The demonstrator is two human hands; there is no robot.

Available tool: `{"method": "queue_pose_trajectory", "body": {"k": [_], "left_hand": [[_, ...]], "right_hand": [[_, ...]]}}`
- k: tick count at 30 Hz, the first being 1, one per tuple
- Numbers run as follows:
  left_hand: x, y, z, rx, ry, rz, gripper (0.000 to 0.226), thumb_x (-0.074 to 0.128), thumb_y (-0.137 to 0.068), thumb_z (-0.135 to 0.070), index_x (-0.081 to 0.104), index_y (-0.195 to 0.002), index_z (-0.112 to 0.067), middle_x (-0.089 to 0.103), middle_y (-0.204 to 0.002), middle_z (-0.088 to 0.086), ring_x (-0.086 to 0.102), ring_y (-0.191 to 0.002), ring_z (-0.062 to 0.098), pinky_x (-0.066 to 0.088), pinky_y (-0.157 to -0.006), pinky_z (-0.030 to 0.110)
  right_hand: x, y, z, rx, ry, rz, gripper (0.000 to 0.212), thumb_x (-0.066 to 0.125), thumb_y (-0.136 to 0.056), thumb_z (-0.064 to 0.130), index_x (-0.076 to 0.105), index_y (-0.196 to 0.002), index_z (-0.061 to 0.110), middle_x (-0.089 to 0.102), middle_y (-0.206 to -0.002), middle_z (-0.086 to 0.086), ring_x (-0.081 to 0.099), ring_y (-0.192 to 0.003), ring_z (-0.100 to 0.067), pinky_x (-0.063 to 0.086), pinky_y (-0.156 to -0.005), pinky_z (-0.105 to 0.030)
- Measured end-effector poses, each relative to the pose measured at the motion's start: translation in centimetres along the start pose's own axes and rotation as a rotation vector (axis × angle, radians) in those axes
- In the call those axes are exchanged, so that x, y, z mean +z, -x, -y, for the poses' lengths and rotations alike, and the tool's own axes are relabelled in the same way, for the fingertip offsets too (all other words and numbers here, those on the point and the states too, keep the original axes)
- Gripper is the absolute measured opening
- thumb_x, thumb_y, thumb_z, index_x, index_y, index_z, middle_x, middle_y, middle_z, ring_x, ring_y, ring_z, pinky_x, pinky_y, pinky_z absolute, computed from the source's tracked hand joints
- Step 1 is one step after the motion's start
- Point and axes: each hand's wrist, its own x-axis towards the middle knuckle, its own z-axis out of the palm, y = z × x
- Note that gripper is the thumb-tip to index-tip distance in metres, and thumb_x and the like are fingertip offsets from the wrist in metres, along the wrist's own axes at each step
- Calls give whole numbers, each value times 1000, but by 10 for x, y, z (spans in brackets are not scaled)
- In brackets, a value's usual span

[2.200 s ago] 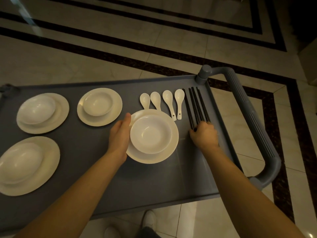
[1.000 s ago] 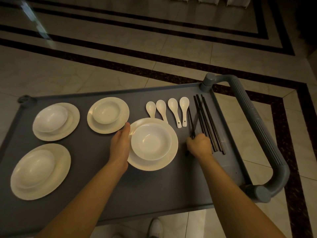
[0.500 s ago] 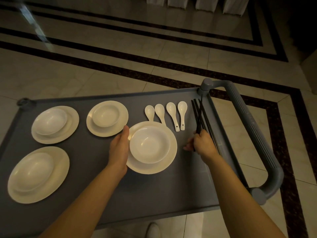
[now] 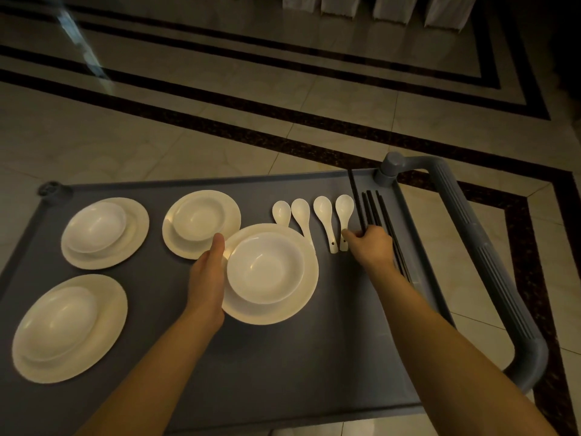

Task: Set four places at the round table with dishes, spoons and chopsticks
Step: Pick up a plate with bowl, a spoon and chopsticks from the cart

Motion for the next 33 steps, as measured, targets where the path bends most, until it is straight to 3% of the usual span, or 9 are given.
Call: {"method": "queue_pose_trajectory", "body": {"k": [4, 8, 14, 19, 24, 29, 31, 33], "left_hand": [[-3, -3, -3, -23, 30, -9, 45, 46, -94, -64, 63, -123, -34, 71, -116, 1, 67, -105, 29, 51, -98, 55], [-8, -6, -5, -23, 32, 5, 32, 51, -93, -62, 66, -108, -39, 72, -113, -2, 67, -105, 27, 52, -97, 55], [-9, -9, -7, -15, 50, 40, 36, 56, -91, -59, 65, -120, -38, 72, -116, -3, 67, -107, 26, 51, -97, 56], [-13, -5, -11, -38, 107, 47, 33, 59, -91, -55, 69, -116, -36, 74, -113, -3, 68, -106, 26, 52, -98, 55], [-27, 2, -24, -24, 142, 53, 31, 59, -92, -52, 66, -117, -34, 72, -116, 0, 66, -108, 27, 51, -98, 53], [-53, 14, -42, 39, 145, 45, 18, 60, -93, -49, 63, -105, -37, 68, -116, -1, 64, -106, 25, 52, -92, 48], [-65, 20, -50, 86, 159, 36, 28, 61, -92, -50, 64, -115, -35, 69, -116, -1, 64, -106, 25, 52, -90, 48], [-82, 28, -58, 137, 177, 18, 36, 62, -89, -53, 65, -119, -33, 70, -116, -1, 65, -107, 26, 52, -91, 49]], "right_hand": [[6, -10, 6, 1, 83, 18, 34, 71, -88, 44, 62, -84, 12, 63, -76, -3, 58, -65, -13, 38, -52, -24], [11, -13, 11, -5, 150, 16, 29, 70, -91, 39, 58, -87, 13, 58, -75, -2, 54, -61, -11, 38, -50, -23], [16, -19, 10, 9, 143, 59, 26, 68, -94, 30, 66, -100, 5, 63, -87, -8, 65, -83, -25, 52, -73, -35], [10, -8, 10, -3, -15, 53, 16, 60, -98, 24, 62, -96, 9, 58, -76, -2, 59, -70, -16, 45, -60, -28], [0, 34, 36, -123, -334, 59, 13, 50, -99, 26, 58, -95, 17, 60, -82, -8, 58, -73, -21, 49, -64, -35], [1, 102, 80, -232, -578, 212, 21, 49, -103, 32, 60, -107, 14, 53, -68, 3, 49, -59, -9, 42, -54, -27], [7, 127, 98, -243, -631, 258, 28, 53, -101, 41, 62, -106, 15, 53, -62, 8, 49, -55, -7, 42, -52, -24], [15, 151, 117, -237, -637, 277, 42, 56, -95, 53, 65, -107, 14, 57, -65, 2, 50, -56, -11, 44, -52, -26]]}}
